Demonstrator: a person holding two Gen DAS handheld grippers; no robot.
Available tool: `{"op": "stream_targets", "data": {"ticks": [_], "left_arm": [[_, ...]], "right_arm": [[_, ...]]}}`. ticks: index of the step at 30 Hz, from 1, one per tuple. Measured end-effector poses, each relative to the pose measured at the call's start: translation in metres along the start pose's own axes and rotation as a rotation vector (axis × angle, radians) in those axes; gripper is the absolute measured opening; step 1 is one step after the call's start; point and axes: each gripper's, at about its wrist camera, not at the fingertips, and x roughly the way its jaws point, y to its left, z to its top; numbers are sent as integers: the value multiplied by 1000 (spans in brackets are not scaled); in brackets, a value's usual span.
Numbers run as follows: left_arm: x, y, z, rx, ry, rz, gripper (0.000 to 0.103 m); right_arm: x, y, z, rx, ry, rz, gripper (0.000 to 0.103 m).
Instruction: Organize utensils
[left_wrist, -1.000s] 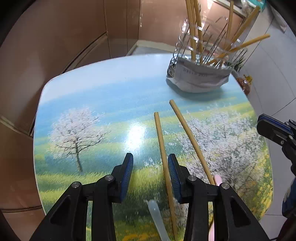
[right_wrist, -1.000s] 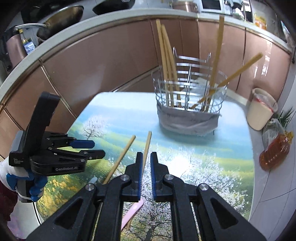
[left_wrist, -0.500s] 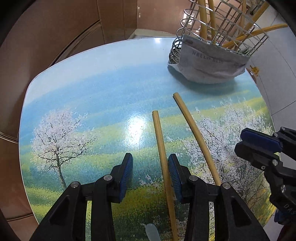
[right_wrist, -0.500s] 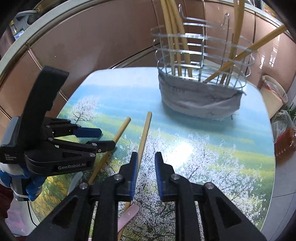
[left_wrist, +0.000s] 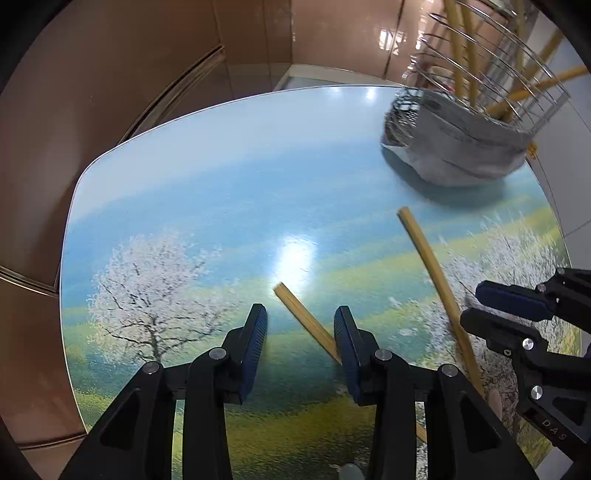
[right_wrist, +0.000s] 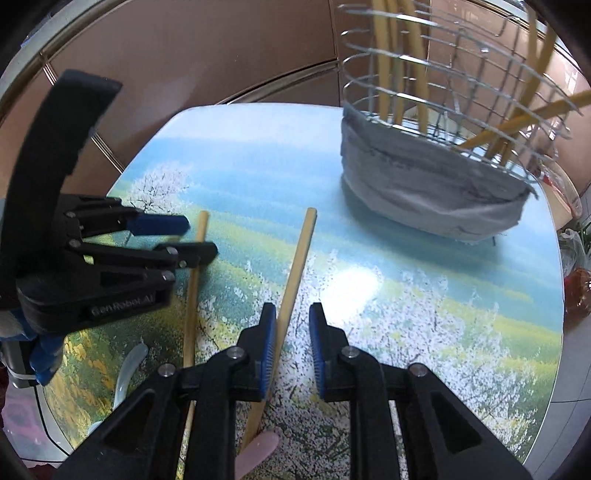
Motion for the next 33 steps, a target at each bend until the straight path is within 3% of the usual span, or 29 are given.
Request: {"op": "stream_targets", "data": {"ticks": [6,21,24,26,33], "left_arm": [[4,15,14,-27,-10,6,36],[24,48,45,-68,-25,-23,8],[27,54,53,-84,-24,-36,4],[28,58,57,-104,-22,-52,0],[24,63,50,-149,-10,-112,0]], "right_arm": [[17,9,10,-31,42,-39,18],[50,37,54,-65,58,-63,16],[50,34,62,-71,68,-57,8],[49,31,67,-82,78,-44,8],[54,36,75,-114,85,-45,8]]}}
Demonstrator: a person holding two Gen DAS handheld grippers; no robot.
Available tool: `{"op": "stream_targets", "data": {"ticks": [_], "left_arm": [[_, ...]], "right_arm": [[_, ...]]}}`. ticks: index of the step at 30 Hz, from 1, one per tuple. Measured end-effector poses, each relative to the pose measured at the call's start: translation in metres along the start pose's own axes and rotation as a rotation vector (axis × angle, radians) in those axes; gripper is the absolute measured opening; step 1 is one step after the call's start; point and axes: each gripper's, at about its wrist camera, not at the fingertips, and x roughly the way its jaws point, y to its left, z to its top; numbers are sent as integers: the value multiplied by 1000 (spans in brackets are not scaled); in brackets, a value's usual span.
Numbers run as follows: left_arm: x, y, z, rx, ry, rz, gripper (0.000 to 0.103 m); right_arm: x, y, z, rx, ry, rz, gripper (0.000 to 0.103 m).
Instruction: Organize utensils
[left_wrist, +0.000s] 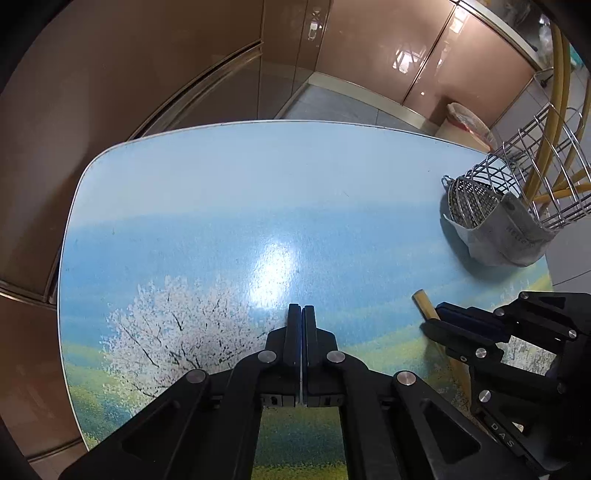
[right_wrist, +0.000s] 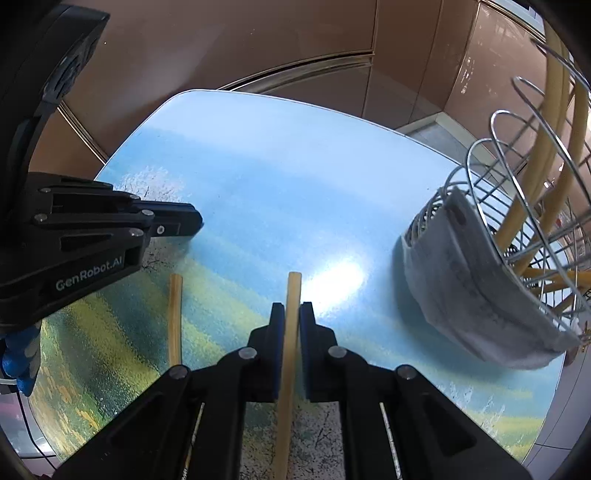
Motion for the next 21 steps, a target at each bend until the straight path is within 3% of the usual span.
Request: {"op": "stream_targets", "data": {"ticks": [3,8,17,21], "left_arm": [[-7,2,-7,-43,15,-18,13],[-17,-4,-24,-79,68,-15,20],[-10,-25,-42,-166,180,-49,22],[-10,-37,-39,-183,178,-40,22]], "right_arm": [[-1,-2,-4,-11,9,4,8],[-9,-10,-15,-12,12,18,8],[-15,-13,-28,-28,31,29,9],[-17,-18,-33,-24,30,34,9]]}}
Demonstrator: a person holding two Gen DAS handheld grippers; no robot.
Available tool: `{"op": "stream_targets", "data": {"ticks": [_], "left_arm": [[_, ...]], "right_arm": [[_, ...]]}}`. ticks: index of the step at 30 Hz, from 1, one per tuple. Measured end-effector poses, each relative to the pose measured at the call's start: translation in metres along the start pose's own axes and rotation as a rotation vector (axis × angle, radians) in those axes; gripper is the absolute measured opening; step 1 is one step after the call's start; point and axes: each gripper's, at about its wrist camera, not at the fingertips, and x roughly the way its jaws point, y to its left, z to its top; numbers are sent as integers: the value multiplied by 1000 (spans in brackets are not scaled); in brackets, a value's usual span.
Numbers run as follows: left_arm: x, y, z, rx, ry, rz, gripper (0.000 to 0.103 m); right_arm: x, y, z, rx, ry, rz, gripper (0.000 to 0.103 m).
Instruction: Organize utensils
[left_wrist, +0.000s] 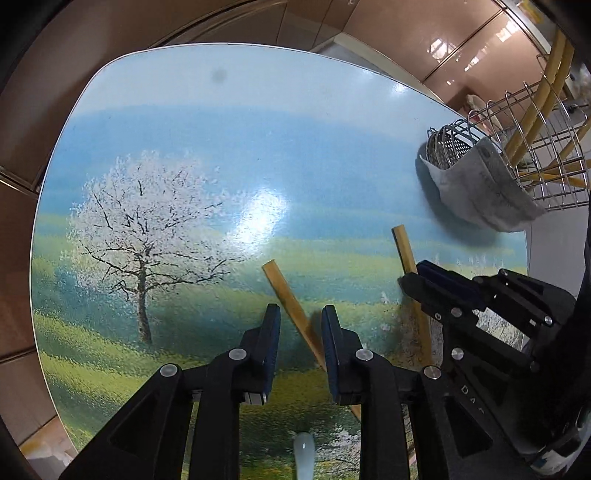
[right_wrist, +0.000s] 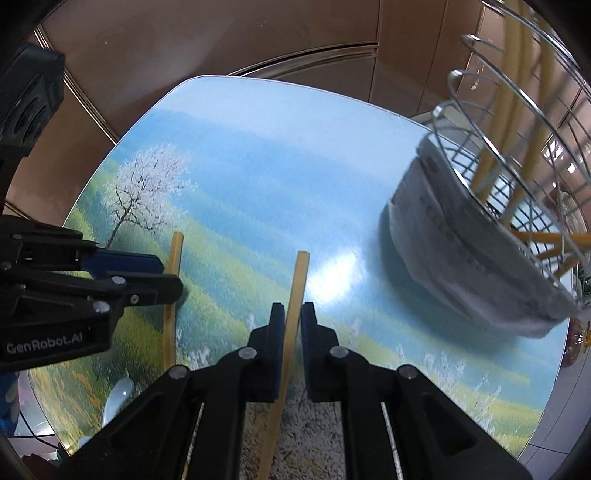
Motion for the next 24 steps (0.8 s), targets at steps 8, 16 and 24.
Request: {"op": "stream_targets", "data": {"ticks": [8,16,24], "left_arm": [[7,-24,13,46,-78,59,7],[7,-14,40,16,-131,31,6],[5,-7,32,14,-247,-6,6]], "right_arm": [[3,4,2,-19,-8,-7,9],[11,18,18,-83,-4,-14,7],[0,12,10,-93,-81,11,7]]}}
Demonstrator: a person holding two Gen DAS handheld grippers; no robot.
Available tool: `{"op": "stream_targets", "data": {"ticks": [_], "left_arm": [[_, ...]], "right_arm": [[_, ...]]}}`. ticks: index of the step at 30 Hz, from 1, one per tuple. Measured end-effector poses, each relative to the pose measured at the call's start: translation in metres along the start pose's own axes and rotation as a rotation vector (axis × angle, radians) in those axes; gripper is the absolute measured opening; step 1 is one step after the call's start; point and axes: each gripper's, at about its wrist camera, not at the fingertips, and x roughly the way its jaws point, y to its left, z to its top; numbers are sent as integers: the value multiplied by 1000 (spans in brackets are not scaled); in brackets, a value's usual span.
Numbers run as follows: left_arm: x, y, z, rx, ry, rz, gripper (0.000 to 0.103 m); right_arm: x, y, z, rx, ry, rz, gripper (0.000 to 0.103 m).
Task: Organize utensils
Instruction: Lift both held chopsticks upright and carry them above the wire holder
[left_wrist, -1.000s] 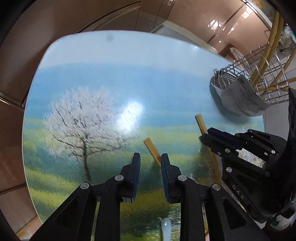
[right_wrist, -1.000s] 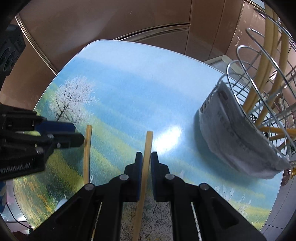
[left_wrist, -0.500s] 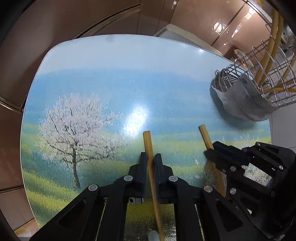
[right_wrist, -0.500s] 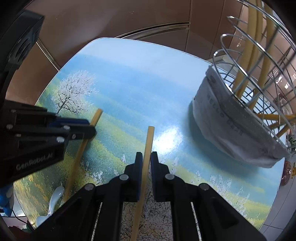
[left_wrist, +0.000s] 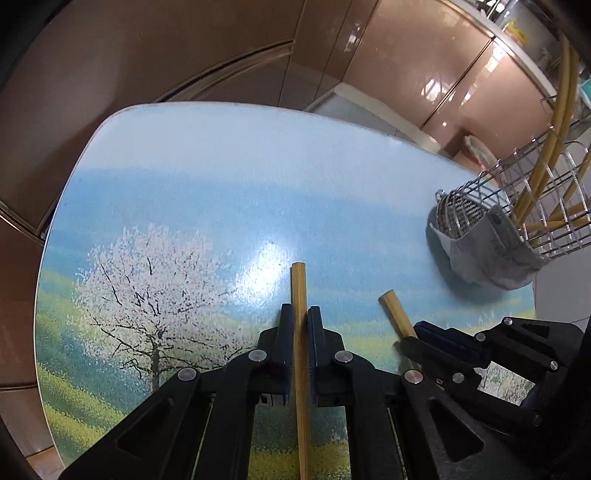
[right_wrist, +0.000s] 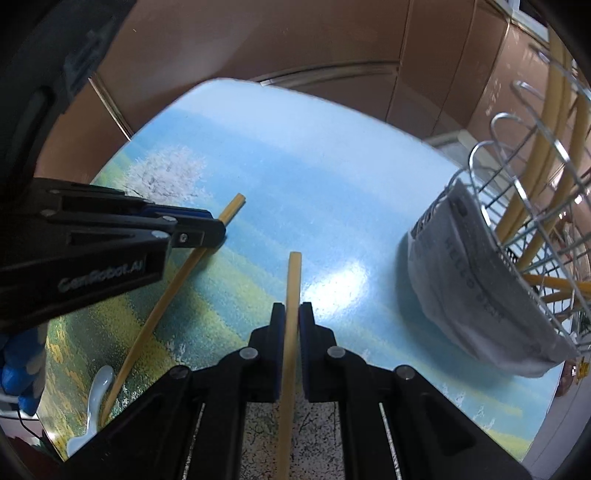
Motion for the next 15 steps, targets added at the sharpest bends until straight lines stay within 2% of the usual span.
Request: {"op": "stream_targets", "data": {"ticks": [9,15], "left_arm": [[-53,1,-8,13,-196,-42,6],[-93,-2,-18,12,-314,-77,6]], "right_arm": [[-53,-1,-13,8,-253,14,6],[-91,0,-22,11,-388,18,6]]}}
